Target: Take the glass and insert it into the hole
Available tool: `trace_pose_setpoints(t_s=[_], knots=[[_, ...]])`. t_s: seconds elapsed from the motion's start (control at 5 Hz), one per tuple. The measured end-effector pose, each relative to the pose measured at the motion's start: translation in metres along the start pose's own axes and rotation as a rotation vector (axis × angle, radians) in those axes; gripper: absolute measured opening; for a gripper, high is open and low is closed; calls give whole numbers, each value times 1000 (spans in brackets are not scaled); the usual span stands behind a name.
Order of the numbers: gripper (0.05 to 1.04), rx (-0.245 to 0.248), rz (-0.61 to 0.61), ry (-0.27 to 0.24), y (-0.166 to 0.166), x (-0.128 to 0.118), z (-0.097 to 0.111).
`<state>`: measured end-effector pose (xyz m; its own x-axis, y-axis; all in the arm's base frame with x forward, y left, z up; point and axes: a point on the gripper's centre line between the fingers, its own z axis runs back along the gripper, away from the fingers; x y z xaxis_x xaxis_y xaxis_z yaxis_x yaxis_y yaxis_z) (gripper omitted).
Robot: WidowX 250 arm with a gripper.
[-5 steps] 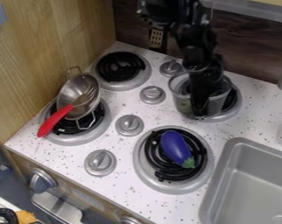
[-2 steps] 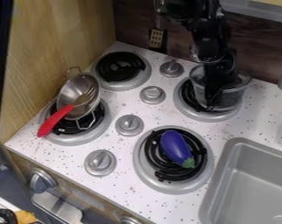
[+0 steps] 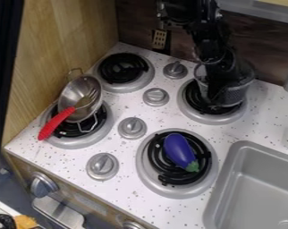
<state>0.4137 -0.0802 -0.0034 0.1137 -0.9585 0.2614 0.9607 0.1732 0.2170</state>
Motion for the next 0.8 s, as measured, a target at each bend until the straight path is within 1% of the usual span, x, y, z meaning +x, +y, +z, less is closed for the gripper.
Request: trace_pose_setpoints(t_s=[0.2,0.4,0.6,0.8], knots=[[81,6,15,-4,-2,-1,-1],[113,3,53,4,-8,-3,1],[293,-25,127,-18,-20,-6,-5],[585,-43,145,-3,-26,-10,-6]])
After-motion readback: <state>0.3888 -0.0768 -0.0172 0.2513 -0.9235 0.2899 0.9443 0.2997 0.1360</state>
